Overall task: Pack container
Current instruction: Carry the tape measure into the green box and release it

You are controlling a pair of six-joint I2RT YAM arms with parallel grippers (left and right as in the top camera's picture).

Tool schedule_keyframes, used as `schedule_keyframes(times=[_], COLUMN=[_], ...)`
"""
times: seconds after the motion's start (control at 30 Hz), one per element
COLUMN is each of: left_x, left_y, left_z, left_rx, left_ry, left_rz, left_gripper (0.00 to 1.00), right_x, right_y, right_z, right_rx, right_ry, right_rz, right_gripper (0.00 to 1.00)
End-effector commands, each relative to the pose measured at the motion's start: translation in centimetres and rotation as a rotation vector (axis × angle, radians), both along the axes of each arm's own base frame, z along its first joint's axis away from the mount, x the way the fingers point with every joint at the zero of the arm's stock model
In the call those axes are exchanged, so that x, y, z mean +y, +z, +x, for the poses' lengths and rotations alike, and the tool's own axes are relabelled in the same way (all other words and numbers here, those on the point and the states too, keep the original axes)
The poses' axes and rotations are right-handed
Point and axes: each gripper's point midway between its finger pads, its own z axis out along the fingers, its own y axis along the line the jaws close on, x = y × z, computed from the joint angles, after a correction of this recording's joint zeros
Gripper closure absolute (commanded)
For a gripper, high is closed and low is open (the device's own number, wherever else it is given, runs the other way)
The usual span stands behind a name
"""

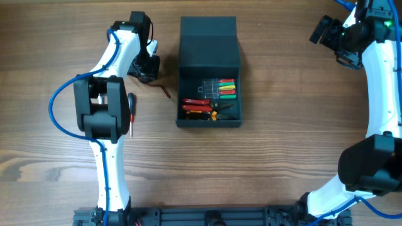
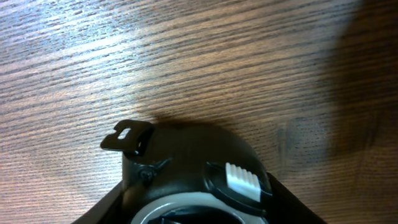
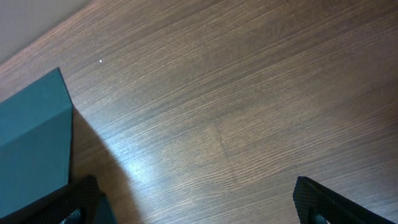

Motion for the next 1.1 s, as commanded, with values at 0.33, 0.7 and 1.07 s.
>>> schedule_keyframes(times=[0.33, 0.7, 1.07], left_x=[-0.1, -14.5, -20.1], left_y=[12.4, 21.4, 14.3], left_z=[1.5, -5.6, -8.3], left_rx=[-0.271, -0.381, -0.206], left_ry=[-0.006, -0.377, -0.543], left_rz=[-0.018, -0.166, -0.096], left_gripper=[0.71, 0.8, 0.87], right_x=[0.2, 0.1, 0.1], right_y=[-0.8, -0.8, -0.8], right_z=[0.2, 0.2, 0.2], right_rx=[0.014, 0.014, 0.014], right_ry=[-0.006, -0.006, -0.006], right_rz=[0.016, 0.016, 0.016], right_gripper=[0.0, 0.0, 0.0])
